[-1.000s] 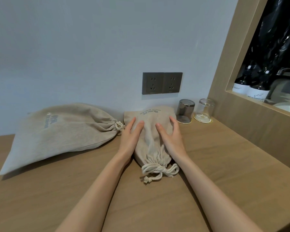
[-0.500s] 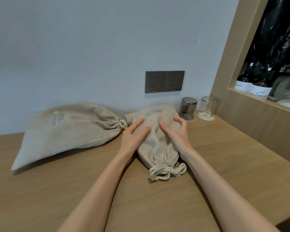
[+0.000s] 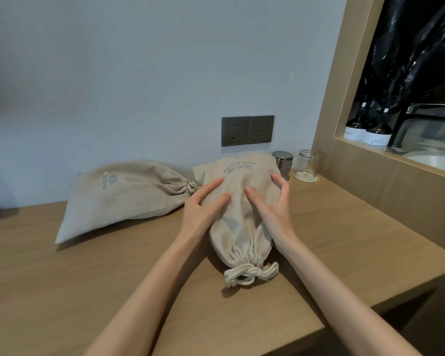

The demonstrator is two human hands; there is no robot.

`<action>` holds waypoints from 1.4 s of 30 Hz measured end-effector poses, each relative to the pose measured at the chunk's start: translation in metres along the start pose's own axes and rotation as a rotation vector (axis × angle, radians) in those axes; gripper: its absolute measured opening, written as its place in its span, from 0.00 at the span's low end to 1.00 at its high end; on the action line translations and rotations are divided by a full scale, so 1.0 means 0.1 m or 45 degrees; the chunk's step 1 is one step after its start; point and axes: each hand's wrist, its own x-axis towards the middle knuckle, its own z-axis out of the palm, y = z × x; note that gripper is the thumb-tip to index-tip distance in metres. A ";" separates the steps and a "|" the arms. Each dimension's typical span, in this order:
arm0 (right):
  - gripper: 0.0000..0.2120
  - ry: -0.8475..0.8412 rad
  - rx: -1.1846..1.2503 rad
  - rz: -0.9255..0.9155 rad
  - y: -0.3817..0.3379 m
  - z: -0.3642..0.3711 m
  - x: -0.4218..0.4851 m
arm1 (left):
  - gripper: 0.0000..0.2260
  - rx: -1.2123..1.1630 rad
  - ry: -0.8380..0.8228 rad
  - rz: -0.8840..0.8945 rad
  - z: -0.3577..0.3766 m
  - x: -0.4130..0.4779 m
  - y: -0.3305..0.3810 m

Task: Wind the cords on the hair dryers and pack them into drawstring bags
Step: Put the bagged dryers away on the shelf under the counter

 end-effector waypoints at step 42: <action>0.39 0.356 -0.179 -0.021 0.46 -2.36 -2.83 | 0.25 0.370 -0.885 0.041 0.96 -2.77 -1.02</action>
